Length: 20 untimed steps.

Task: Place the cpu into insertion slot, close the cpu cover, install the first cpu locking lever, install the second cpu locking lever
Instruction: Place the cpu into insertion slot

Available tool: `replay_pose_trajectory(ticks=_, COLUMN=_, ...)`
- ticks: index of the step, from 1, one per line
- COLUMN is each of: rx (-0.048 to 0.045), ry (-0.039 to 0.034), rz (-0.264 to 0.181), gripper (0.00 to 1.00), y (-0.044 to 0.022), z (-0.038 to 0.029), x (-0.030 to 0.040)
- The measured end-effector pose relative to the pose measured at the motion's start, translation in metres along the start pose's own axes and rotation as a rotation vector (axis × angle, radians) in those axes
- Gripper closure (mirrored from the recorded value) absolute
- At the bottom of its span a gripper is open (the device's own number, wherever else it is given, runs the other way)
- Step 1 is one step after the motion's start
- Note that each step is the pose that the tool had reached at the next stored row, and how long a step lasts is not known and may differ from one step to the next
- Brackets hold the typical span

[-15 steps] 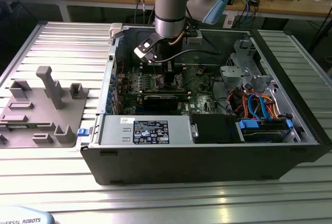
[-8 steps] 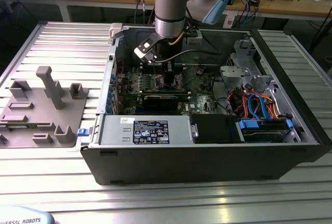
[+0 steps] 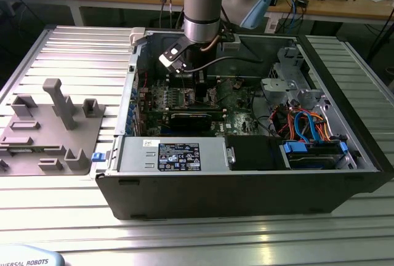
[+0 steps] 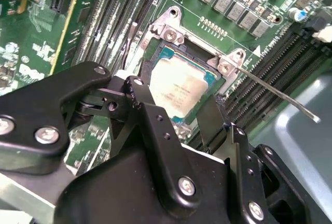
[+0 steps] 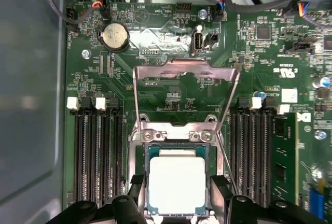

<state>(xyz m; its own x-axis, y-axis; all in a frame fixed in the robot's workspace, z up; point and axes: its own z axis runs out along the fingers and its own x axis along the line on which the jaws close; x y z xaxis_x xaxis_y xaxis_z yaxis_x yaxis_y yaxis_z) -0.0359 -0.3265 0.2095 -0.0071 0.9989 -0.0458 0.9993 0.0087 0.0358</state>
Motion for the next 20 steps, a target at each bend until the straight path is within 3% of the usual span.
replay_pose_trajectory(ticks=3, rx=0.0000, ry=0.0001, rz=0.000, gripper=0.38, y=0.0002, z=-0.0047, x=-0.0002)
replay_pose_trajectory(ticks=6, rx=0.0000, ry=0.0005, rz=0.000, gripper=0.40, y=0.0002, z=-0.0051, x=-0.0006)
replay_pose_trajectory(ticks=10, rx=0.0000, ry=0.0036, rz=0.000, gripper=0.65, y=0.0002, z=-0.0053, x=-0.0030)
replay_pose_trajectory(ticks=11, rx=0.0000, ry=0.0040, rz=0.000, gripper=0.65, y=0.0002, z=-0.0063, x=-0.0031)
replay_pose_trajectory(ticks=13, rx=0.0000, ry=0.0040, rz=0.000, gripper=0.71, y=0.0004, z=-0.0107, x=-0.0033)
replay_pose_trajectory(ticks=14, rx=0.0001, ry=0.0040, rz=0.000, gripper=0.83, y=0.0005, z=-0.0143, x=-0.0035)
replay_pose_trajectory(ticks=15, rx=0.0000, ry=0.0040, rz=0.000, gripper=0.83, y=0.0006, z=-0.0166, x=-0.0036)
replay_pose_trajectory(ticks=16, rx=-0.0001, ry=0.0041, rz=0.000, gripper=0.89, y=0.0007, z=-0.0190, x=-0.0037)
replay_pose_trajectory(ticks=20, rx=0.0000, ry=0.0041, rz=0.000, gripper=0.89, y=0.0010, z=-0.0278, x=-0.0041)
